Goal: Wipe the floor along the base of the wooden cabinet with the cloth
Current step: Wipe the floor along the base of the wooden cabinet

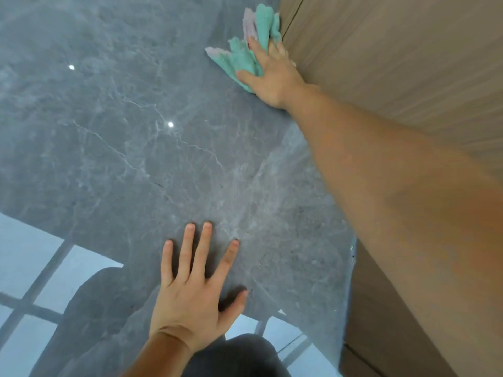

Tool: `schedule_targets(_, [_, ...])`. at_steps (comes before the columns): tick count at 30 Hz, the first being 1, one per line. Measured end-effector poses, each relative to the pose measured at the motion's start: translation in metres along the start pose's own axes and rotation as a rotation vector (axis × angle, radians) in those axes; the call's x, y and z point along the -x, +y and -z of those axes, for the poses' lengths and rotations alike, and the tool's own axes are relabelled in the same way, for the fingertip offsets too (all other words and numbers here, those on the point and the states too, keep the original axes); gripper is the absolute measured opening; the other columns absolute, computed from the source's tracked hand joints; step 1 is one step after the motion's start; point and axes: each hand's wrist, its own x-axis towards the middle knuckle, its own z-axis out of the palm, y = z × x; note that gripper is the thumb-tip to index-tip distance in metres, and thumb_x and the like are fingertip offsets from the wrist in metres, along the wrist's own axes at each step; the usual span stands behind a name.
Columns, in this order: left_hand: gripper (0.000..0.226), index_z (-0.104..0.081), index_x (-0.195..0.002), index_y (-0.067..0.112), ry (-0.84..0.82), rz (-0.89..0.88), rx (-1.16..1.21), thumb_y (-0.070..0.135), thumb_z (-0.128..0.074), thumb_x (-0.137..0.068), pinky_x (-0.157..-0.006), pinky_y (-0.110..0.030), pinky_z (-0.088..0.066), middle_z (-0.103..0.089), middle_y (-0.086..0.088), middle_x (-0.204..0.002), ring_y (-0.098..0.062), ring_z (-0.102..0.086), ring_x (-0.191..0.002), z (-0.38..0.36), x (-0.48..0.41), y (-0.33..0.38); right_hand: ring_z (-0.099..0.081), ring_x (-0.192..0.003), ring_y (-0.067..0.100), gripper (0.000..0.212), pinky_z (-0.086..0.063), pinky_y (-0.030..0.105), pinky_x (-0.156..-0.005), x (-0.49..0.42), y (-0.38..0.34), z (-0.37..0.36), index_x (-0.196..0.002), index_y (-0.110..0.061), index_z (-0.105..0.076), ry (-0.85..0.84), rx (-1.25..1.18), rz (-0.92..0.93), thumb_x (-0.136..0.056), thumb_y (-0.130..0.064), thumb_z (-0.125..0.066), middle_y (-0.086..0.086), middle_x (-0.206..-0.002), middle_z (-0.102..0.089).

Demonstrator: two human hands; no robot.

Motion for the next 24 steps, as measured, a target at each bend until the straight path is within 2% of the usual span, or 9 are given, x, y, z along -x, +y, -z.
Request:
schedule_targets(3, [0.083, -0.048, -0.151, 0.029, 0.007, 0.005, 0.008, 0.068, -0.056, -0.078, -0.120, -0.068, -0.014, -0.029, -0.022, -0.165, -0.045, -0.020, -0.154, 0.004, -0.004, -0.001, 0.004, -0.152, 0.029, 0.079, -0.001, 0.044, -0.123, 0.051, 0.015, -0.015, -0.156, -0.030, -0.008, 0.040, -0.008, -0.036, -0.091, -0.061, -0.040, 0.012, -0.165, -0.001])
schedule_targets(7, [0.083, -0.044, -0.152, 0.029, -0.016, 0.016, 0.009, 0.069, -0.052, -0.080, -0.122, -0.066, -0.009, -0.025, -0.022, -0.166, -0.045, -0.018, -0.154, 0.004, -0.006, -0.003, 0.005, -0.152, 0.030, 0.078, 0.000, 0.041, -0.123, 0.137, 0.043, -0.027, -0.156, -0.029, -0.006, -0.039, -0.046, -0.113, -0.093, -0.056, -0.043, 0.015, -0.165, 0.001])
schedule_targets(11, [0.083, -0.042, -0.153, 0.029, -0.024, 0.022, 0.027, 0.070, -0.047, -0.081, -0.121, -0.065, -0.006, -0.021, -0.022, -0.167, -0.047, -0.014, -0.154, 0.006, -0.008, -0.003, 0.005, -0.151, 0.031, 0.081, 0.000, 0.041, -0.123, 0.244, 0.061, -0.044, -0.156, -0.026, -0.001, -0.086, -0.037, -0.350, -0.094, -0.054, -0.045, 0.014, -0.165, 0.004])
schedule_targets(15, [0.084, -0.034, -0.156, 0.030, -0.087, 0.026, 0.010, 0.073, -0.041, -0.083, -0.121, -0.064, -0.002, -0.014, -0.021, -0.168, -0.046, -0.008, -0.155, 0.008, -0.008, -0.001, 0.004, -0.150, 0.037, 0.091, 0.002, 0.042, -0.123, 0.329, 0.042, -0.074, -0.155, -0.021, 0.003, -0.173, -0.062, -0.539, -0.089, -0.059, -0.048, 0.023, -0.163, 0.003])
schedule_targets(18, [0.086, -0.027, -0.157, 0.033, -0.083, 0.037, -0.006, 0.077, -0.036, -0.084, -0.121, -0.060, 0.006, -0.011, -0.020, -0.170, -0.044, -0.004, -0.156, 0.007, -0.006, 0.000, 0.006, -0.150, 0.038, 0.098, 0.003, 0.043, -0.122, 0.369, 0.020, -0.091, -0.155, -0.021, 0.007, -0.199, -0.103, -0.557, -0.085, -0.062, -0.050, 0.023, -0.163, 0.005])
schedule_targets(22, [0.088, -0.027, -0.156, 0.034, -0.049, 0.041, -0.021, 0.080, -0.036, -0.082, -0.119, -0.049, 0.022, -0.013, -0.019, -0.169, -0.042, -0.004, -0.156, 0.007, -0.008, -0.005, 0.013, -0.150, 0.033, 0.103, 0.000, 0.042, -0.122, 0.426, 0.004, -0.111, -0.154, -0.025, 0.012, -0.265, -0.086, -0.529, -0.081, -0.066, -0.049, 0.015, -0.164, 0.010])
schedule_targets(24, [0.087, -0.027, -0.156, 0.035, -0.034, 0.035, -0.022, 0.080, -0.035, -0.082, -0.121, -0.055, 0.014, -0.013, -0.020, -0.169, -0.042, -0.005, -0.156, 0.005, -0.005, -0.006, 0.015, -0.150, 0.030, 0.106, -0.005, 0.042, -0.122, 0.445, -0.003, -0.118, -0.154, -0.027, 0.012, -0.271, -0.105, -0.544, -0.078, -0.068, -0.051, 0.012, -0.164, 0.011])
